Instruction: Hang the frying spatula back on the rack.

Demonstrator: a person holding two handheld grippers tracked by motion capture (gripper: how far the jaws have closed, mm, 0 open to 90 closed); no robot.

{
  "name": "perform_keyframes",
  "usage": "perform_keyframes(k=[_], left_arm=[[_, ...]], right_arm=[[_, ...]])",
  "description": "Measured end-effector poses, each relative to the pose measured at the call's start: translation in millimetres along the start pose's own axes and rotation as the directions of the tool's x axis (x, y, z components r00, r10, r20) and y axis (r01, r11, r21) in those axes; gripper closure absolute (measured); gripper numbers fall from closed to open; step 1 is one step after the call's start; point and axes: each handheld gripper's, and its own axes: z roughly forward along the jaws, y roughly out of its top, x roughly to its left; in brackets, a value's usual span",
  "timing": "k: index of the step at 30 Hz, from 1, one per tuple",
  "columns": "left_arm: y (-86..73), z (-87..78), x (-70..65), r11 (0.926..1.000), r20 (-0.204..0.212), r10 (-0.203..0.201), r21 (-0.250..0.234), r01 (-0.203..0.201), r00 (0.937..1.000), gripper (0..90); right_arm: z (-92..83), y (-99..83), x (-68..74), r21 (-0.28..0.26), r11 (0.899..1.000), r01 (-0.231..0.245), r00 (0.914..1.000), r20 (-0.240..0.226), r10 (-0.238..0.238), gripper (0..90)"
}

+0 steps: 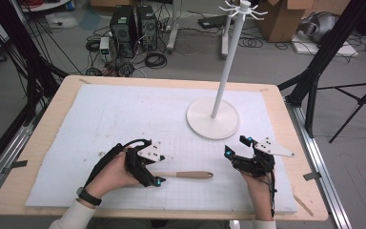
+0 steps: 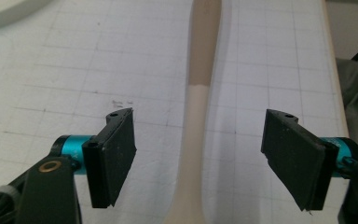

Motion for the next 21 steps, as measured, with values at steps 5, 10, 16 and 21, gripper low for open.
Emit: perform_keyframes(k=[5,10,16,21], left_arm=[[2.5,10.5,0.5,0.9967,0.017,-0.005,0.081,0.004,0.9998,35.7],[6.5,14.3,2.4,0.9924,0.036,-0.012,0.123,0.008,0.9993,46.2],[9.5,19.4,4.7,0.9838,0.035,-0.021,0.179,0.015,0.9992,58.4],[9.7,22.0,7.0,0.9771,0.035,-0.037,0.211,0.029,0.9987,64.6]], right_arm=[[0.6,-0.1,0.5,0.007,1.000,0.000,1.0000,-0.002,0.000,25.0],[0.9,0.0,-0.1,0.003,1.000,0.001,1.0000,-0.006,-0.001,25.1],[0.5,0.0,-0.6,0.002,1.000,0.001,1.0000,-0.008,-0.001,25.2],[-0.2,-0.1,-1.7,0.000,1.000,-0.002,1.0000,-0.007,0.002,25.2]])
